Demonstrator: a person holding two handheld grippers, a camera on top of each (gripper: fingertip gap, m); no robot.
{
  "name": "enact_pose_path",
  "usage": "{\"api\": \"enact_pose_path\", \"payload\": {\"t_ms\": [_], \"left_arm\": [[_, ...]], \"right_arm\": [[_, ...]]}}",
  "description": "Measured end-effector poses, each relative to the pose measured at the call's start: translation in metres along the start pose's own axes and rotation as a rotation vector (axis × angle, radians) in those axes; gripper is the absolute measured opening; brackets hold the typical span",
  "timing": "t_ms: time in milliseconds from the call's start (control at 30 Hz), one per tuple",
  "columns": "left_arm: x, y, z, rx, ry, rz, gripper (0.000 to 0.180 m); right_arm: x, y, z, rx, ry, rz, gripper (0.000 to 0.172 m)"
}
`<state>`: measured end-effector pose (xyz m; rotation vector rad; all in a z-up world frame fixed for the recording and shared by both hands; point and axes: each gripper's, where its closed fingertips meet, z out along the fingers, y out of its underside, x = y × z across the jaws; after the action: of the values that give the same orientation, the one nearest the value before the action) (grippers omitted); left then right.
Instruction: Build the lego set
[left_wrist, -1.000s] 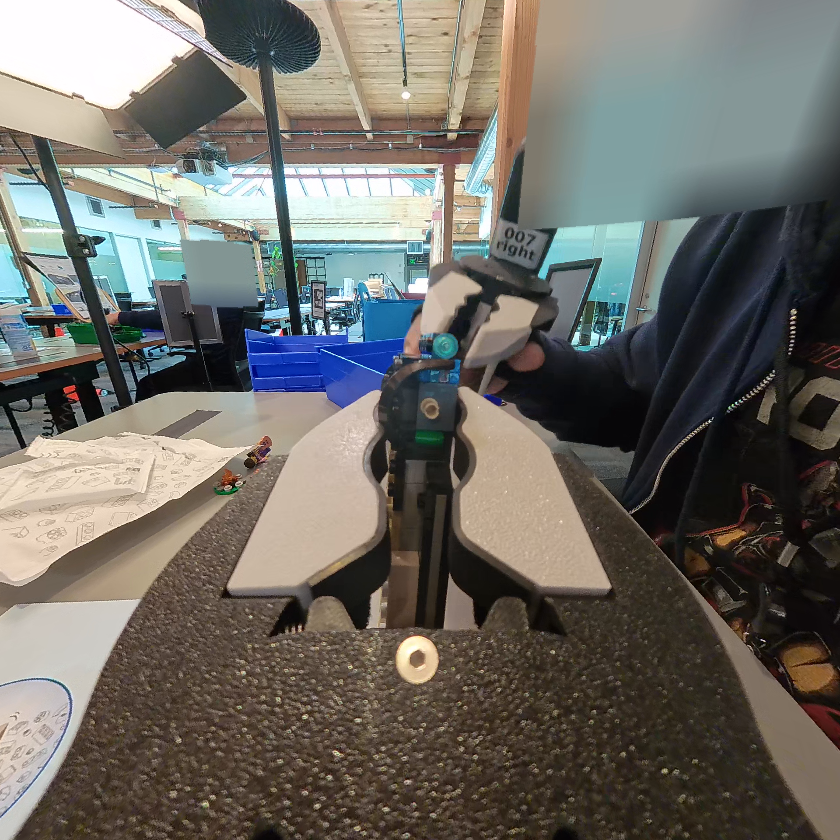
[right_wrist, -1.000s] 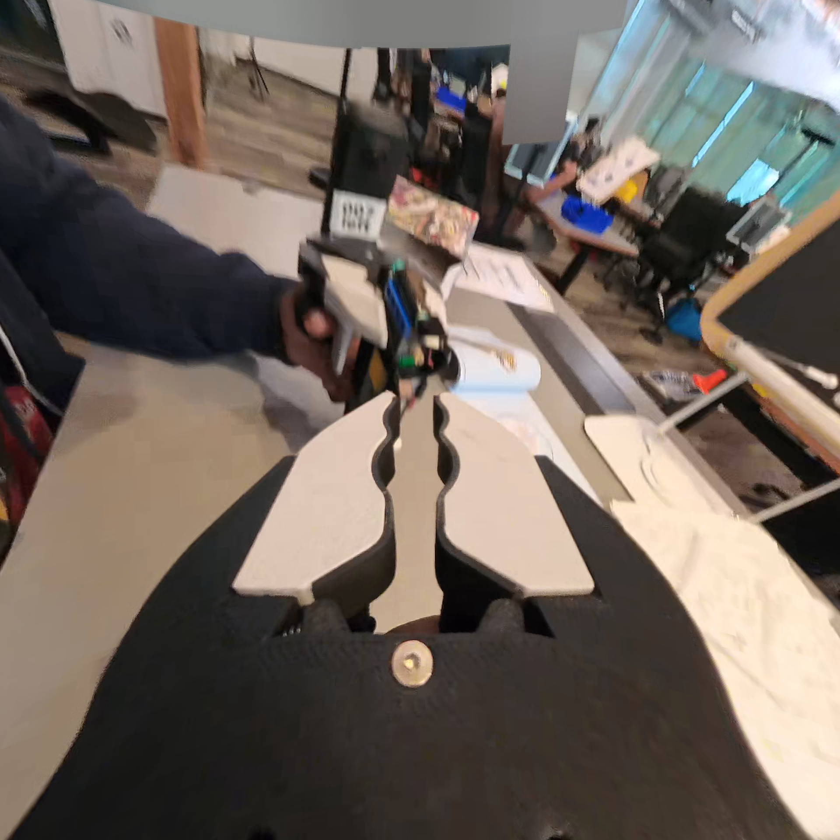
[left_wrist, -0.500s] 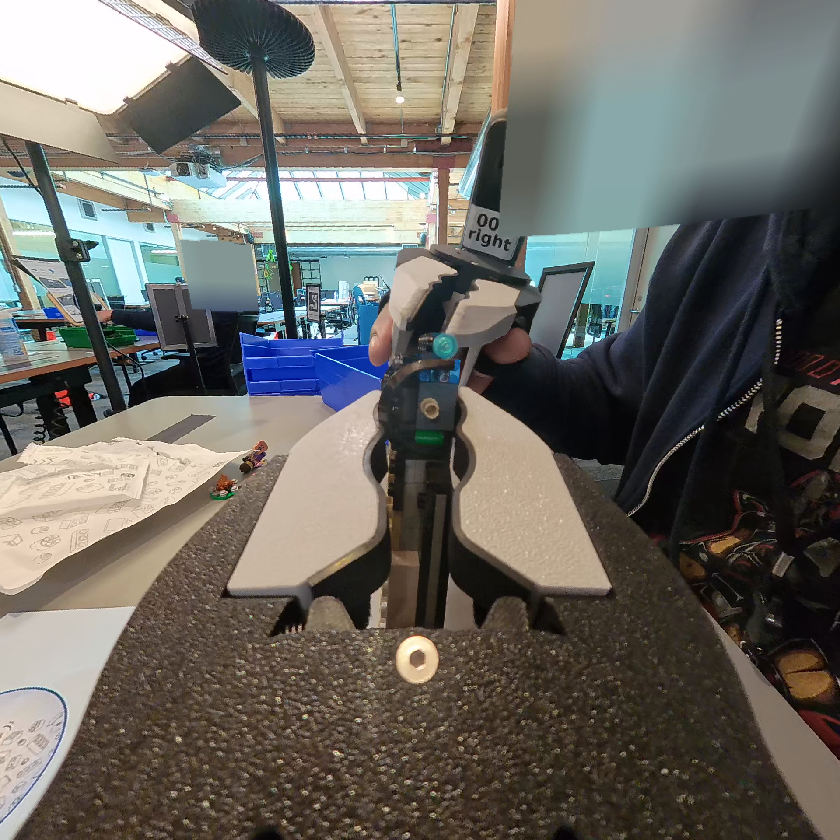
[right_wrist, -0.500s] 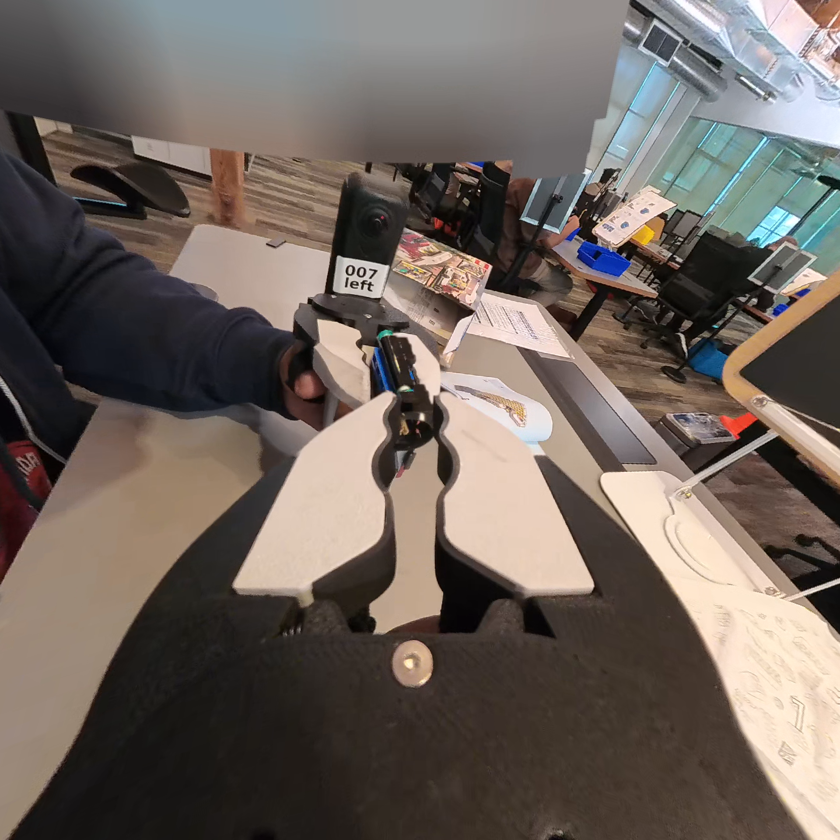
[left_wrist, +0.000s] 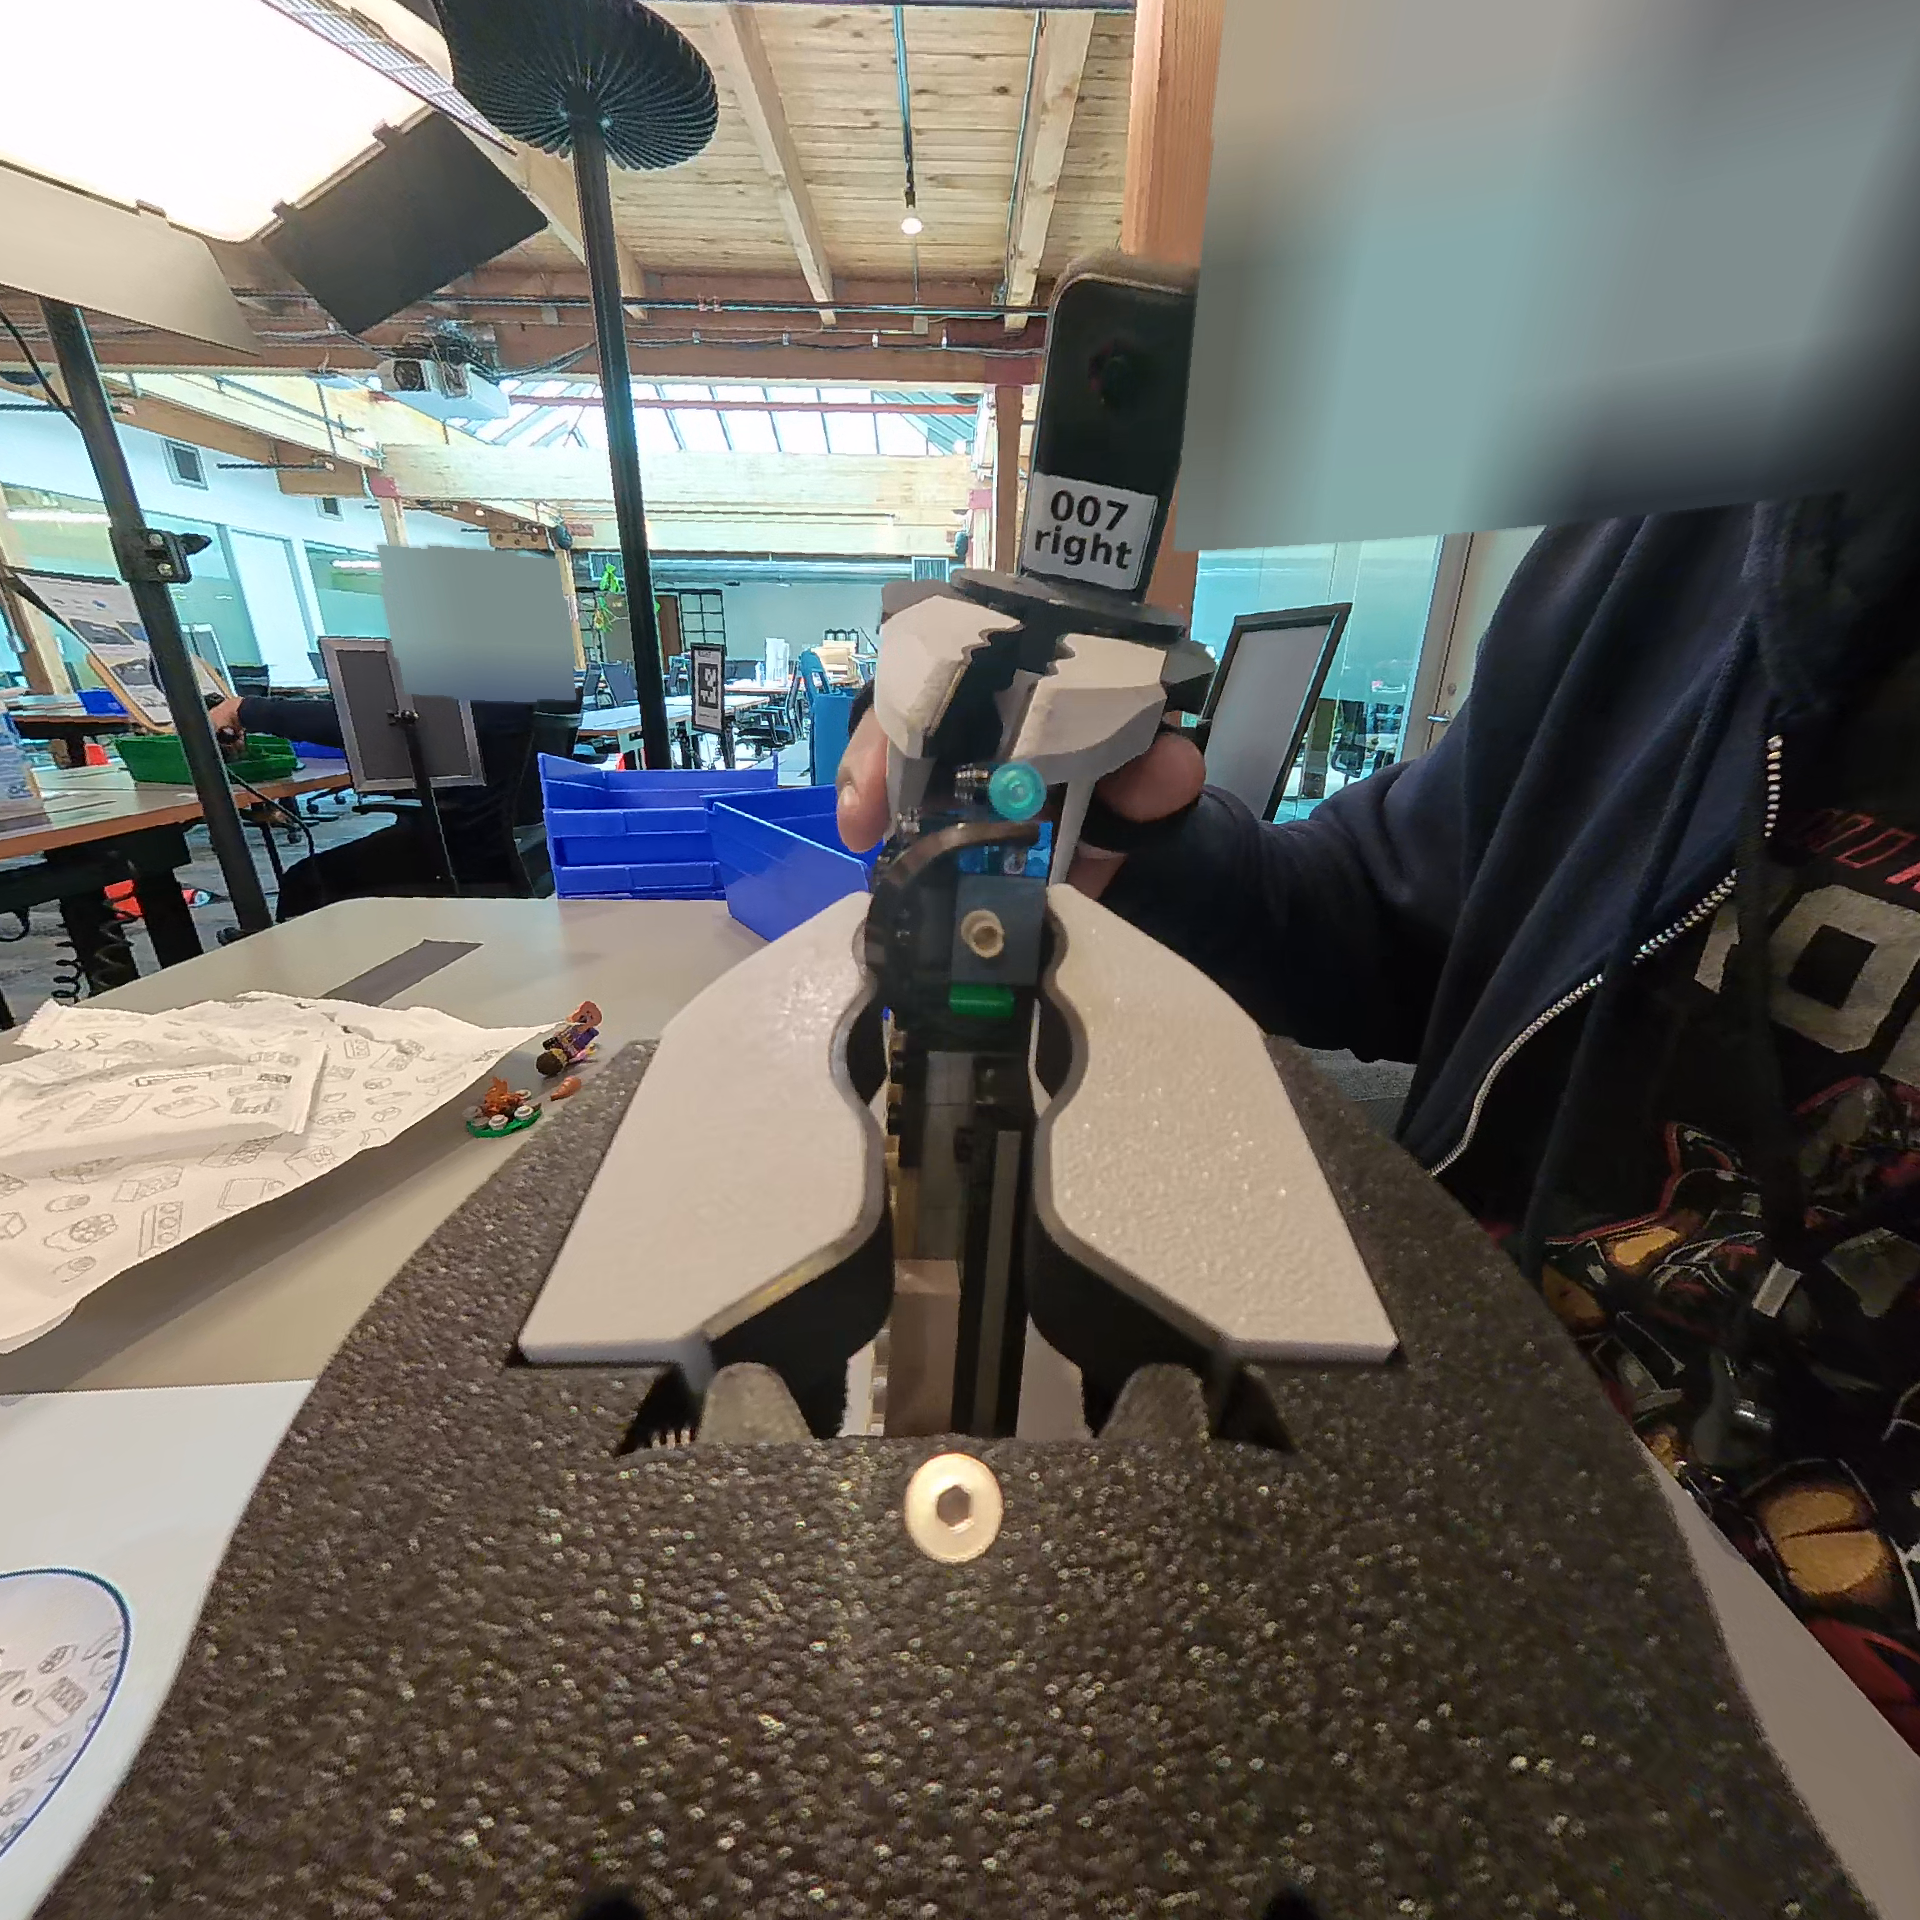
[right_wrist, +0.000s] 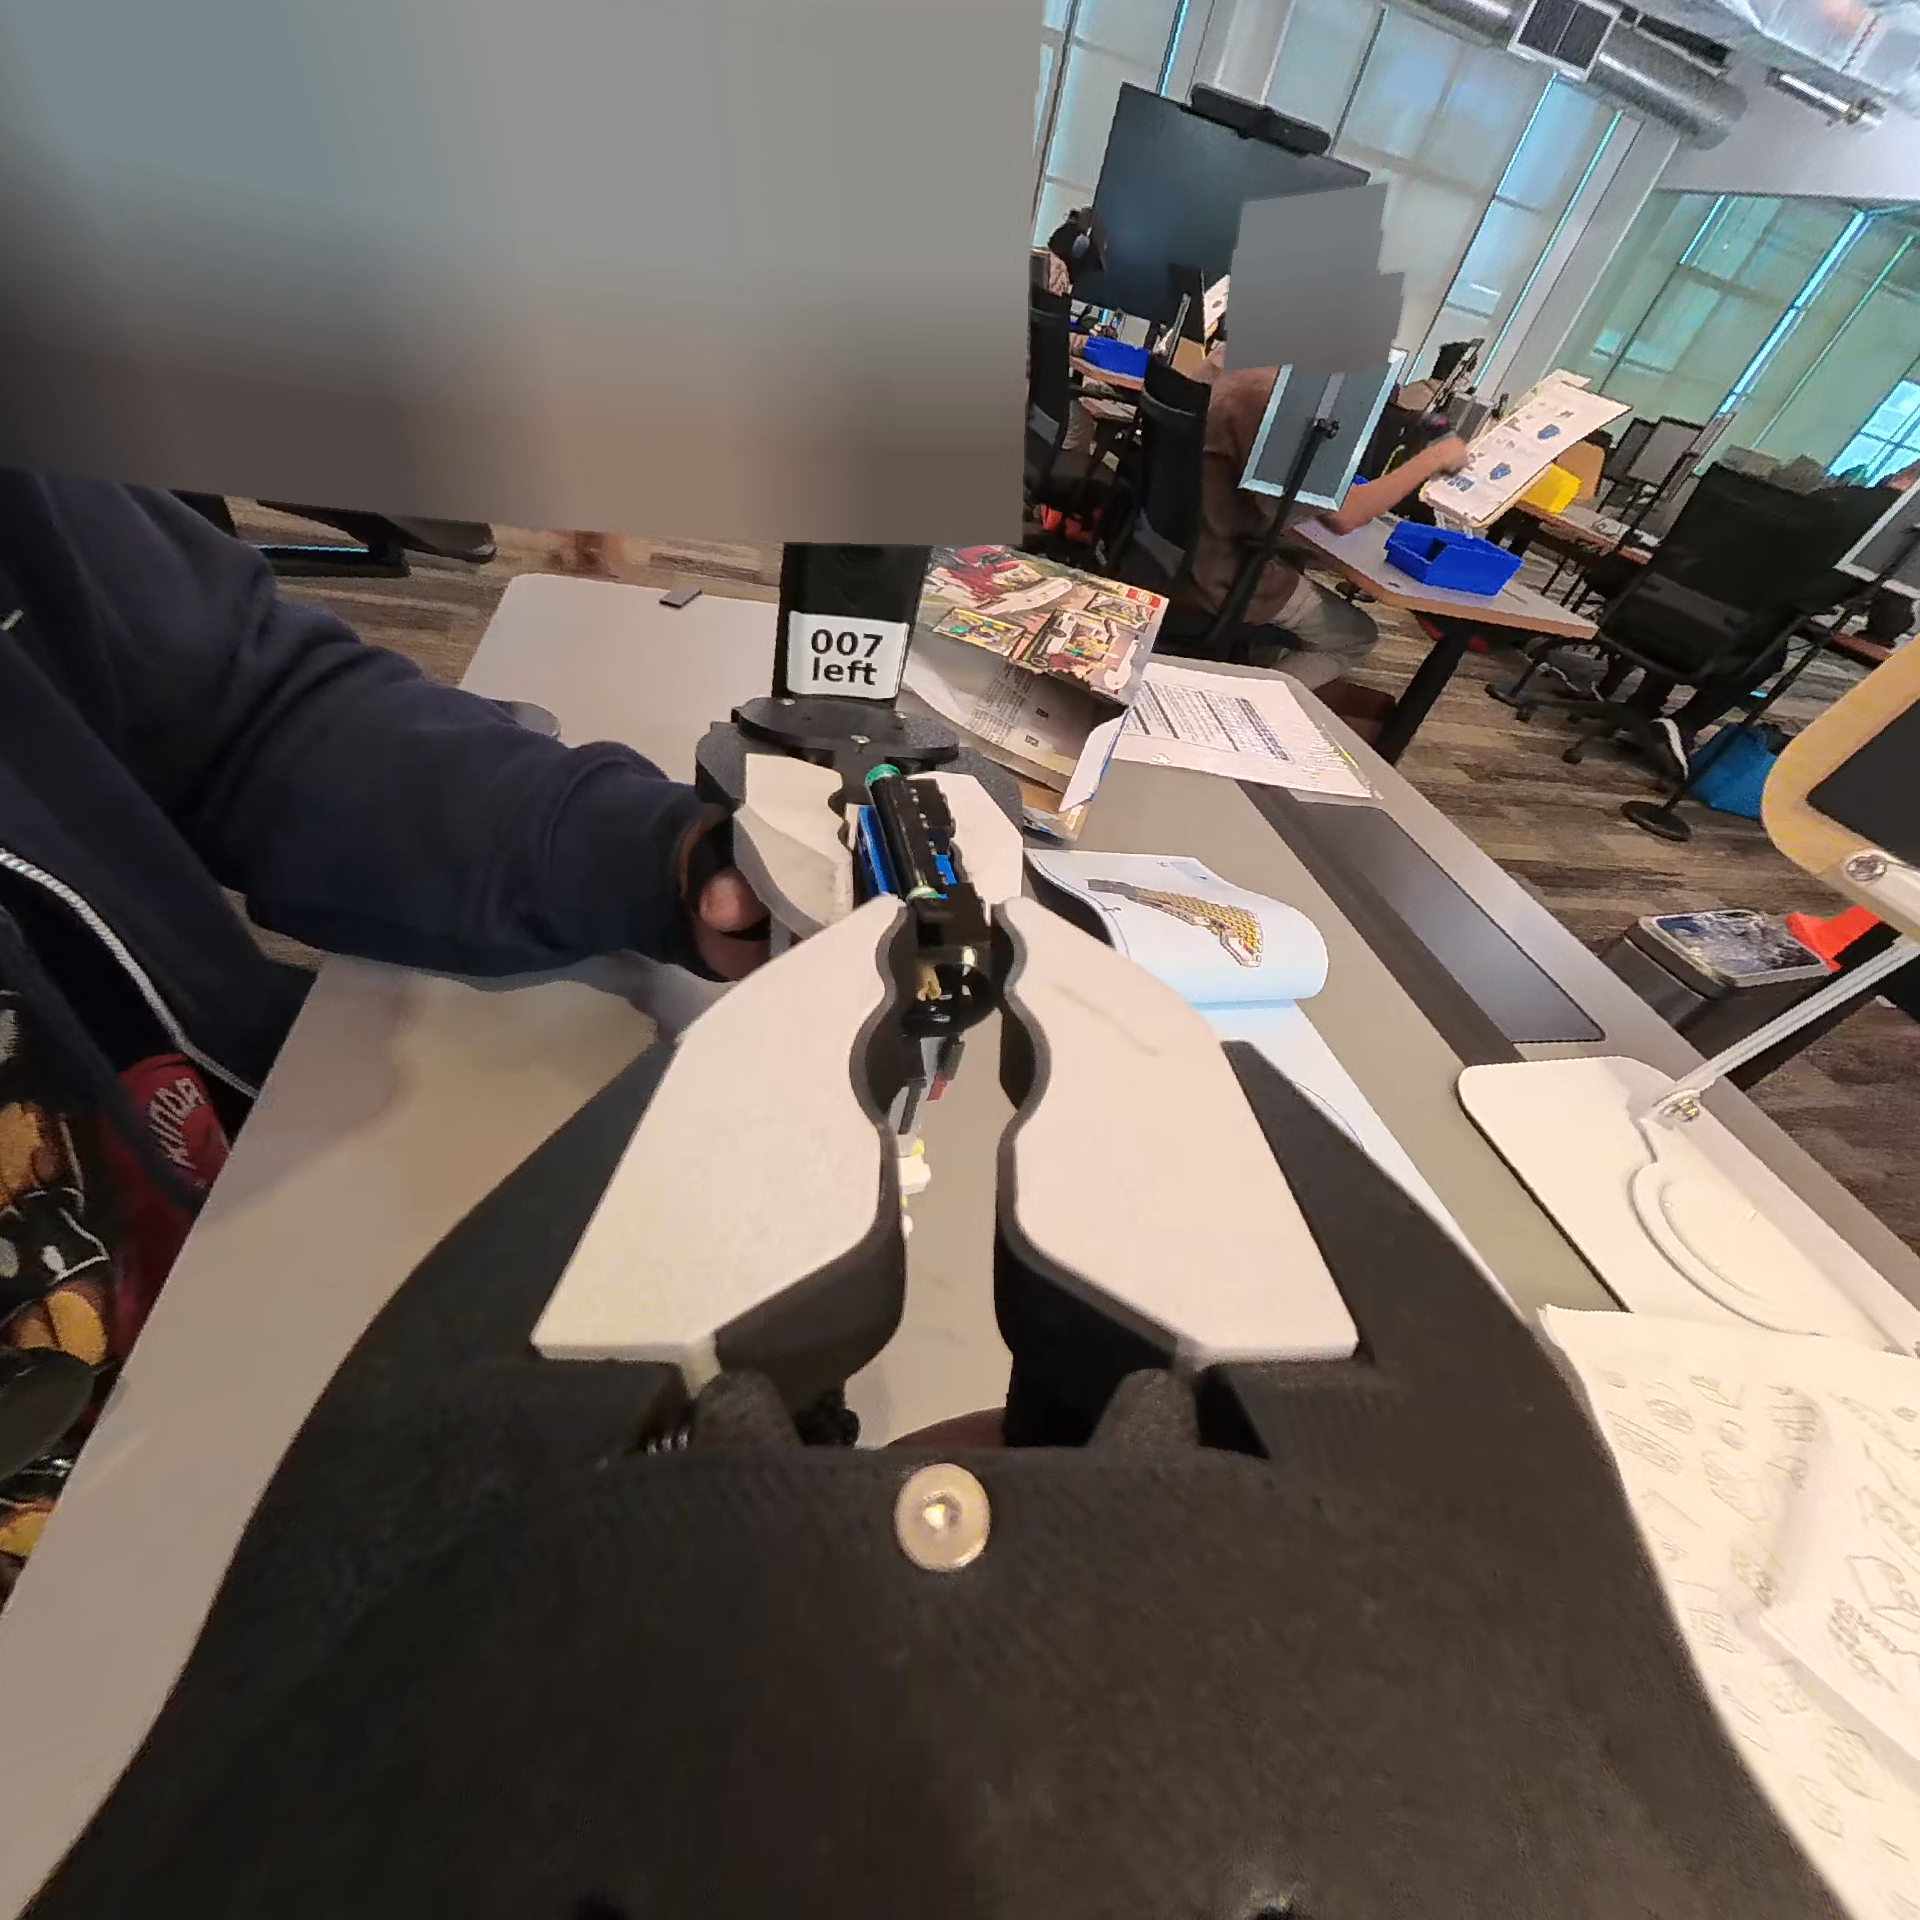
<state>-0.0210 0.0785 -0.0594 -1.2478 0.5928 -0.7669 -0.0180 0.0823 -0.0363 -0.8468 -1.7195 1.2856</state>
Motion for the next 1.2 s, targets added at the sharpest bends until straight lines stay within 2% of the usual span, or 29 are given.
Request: {"api": "enact_pose_path", "payload": {"t_ms": [100,433,667,967,1200], "left_arm": [[0.001,0.000,0.000,0.003,0.008,-0.004,0.025],[0.004,0.002,0.001,-0.011,0.032,-0.032,0.025],[0.004,0.006,0.002,-0.033,0.040,-0.056,0.025],[0.001,0.008,0.002,-0.051,0.026,-0.060,0.025],[-0.002,0.009,0.002,-0.054,0.012,-0.074,0.025]], "right_arm": [[-0.005,0.001,0.000,0.005,-0.025,-0.048,0.007],[-0.007,0.008,-0.002,-0.055,-0.003,-0.419,0.006],[-0.007,0.012,-0.003,-0.167,-0.026,-0.650,0.004],[-0.006,0.010,-0.002,-0.207,-0.063,-0.639,0.006],[0.000,0.010,-0.002,-0.210,-0.080,-0.468,0.007]]}}
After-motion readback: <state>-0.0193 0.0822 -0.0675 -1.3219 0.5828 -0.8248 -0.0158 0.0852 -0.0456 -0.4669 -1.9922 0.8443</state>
